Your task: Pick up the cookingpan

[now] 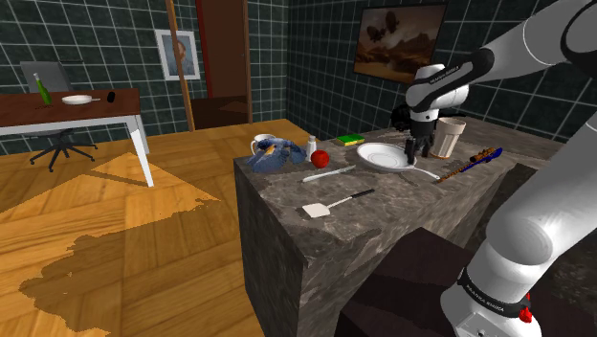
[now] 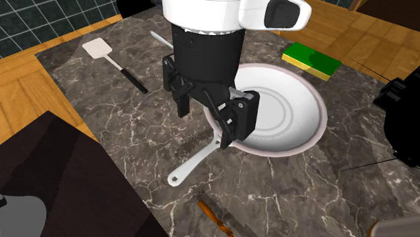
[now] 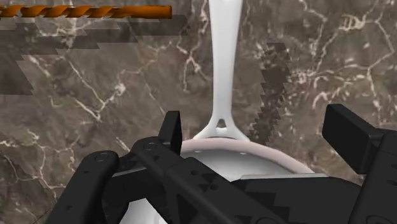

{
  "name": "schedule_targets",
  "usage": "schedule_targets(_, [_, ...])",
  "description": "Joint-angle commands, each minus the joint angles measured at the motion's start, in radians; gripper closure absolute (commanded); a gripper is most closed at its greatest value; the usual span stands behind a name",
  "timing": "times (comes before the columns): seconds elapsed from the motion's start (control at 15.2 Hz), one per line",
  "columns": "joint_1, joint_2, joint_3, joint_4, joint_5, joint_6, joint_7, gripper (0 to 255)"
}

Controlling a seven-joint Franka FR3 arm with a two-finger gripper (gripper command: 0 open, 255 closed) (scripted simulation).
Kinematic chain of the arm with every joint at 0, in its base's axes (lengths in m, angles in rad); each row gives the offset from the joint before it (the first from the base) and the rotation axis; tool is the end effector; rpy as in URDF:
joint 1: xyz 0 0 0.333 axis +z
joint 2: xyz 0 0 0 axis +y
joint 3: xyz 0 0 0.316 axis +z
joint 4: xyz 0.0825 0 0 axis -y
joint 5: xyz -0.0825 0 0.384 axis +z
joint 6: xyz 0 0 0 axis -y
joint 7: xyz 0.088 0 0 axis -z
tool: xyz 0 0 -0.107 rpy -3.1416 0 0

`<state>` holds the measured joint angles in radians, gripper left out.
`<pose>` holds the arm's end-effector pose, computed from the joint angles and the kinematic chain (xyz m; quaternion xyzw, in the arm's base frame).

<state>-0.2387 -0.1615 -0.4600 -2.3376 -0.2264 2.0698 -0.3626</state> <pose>0.3525 -0.3130 0.3841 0.9912 -0.1025 -0.0811 0.0224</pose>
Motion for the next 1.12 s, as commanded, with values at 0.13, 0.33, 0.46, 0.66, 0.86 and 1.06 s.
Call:
schedule_targets(0.13, [-0.009,0.059,-0.021,0.000,0.016,0.061,-0.021,0])
schedule_targets(0.33, [-0.009,0.086,-0.024,-0.018,0.024,0.105,-0.025,0])
schedule_targets(0.46, [-0.009,0.101,-0.026,-0.027,0.028,0.128,-0.027,0])
schedule_targets(0.66, [-0.010,0.098,-0.027,-0.028,0.027,0.126,-0.027,255])
schedule_targets(0.86, [-0.010,0.098,-0.027,-0.029,0.027,0.126,-0.027,255])
schedule_targets(1.06, [-0.010,0.098,-0.027,-0.029,0.027,0.126,-0.027,255])
